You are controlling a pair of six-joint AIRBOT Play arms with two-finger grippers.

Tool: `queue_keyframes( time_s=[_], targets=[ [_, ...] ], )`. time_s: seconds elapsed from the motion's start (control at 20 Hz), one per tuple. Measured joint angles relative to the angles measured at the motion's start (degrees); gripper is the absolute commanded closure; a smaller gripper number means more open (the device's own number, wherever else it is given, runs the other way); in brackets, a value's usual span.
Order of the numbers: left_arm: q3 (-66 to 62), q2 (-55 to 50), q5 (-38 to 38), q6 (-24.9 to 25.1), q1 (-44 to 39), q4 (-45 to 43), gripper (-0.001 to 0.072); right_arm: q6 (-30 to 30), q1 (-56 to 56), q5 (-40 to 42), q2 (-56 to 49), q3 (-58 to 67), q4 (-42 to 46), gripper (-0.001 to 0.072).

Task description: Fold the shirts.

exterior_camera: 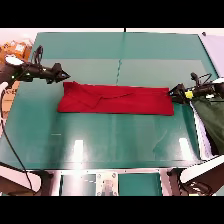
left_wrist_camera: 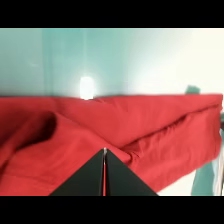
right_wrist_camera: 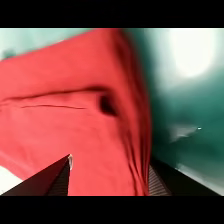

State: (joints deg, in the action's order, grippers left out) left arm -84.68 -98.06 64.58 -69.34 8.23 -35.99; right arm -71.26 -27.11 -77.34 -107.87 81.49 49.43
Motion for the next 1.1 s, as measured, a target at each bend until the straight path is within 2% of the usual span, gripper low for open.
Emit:
queue_keyframes(
  time_s=[0.05, 0.1, 0.15, 0.3, 0.55, 0.8, 1.1],
  targets=[
    [-0.1, 0.0, 0.1, 0.0, -0.6, 0.0, 0.0685, 0.5, 0.7, 0.0, -0.6, 0.0, 0.1, 0.0313],
    [-0.1, 0.0, 0.2, 0.0, -1.4, 0.0, 0.0685, 0.9, 1.5, 0.3, -1.1, 0.0, 0.3, 0.0664],
    [-0.1, 0.0, 0.4, 0.1, -2.4, 0.0, 0.0685, 1.1, 2.3, 0.7, -1.7, -0.1, 0.5, 0.0699],
    [-0.3, 0.0, -0.8, 0.9, -6.3, -0.1, 0.0685, 1.6, 3.4, 1.1, -2.1, 0.6, 0.1, 0.0699],
    [-0.7, -0.4, -11.2, 3.7, -17.1, -0.2, 0.0685, 1.8, 4.0, -0.1, 0.1, 3.2, 0.2, 0.0699],
    [-1.5, -5.1, -20.1, 4.5, -29.3, -0.6, 0.0684, 0.9, 4.5, -6.6, 9.7, 5.8, -8.4, 0.0699],
    [-9.4, -15.5, -23.3, 3.2, -40.5, 1.9, 0.0684, -3.4, 6.7, -11.0, 21.3, 6.9, -18.7, 0.0698]
  ],
)
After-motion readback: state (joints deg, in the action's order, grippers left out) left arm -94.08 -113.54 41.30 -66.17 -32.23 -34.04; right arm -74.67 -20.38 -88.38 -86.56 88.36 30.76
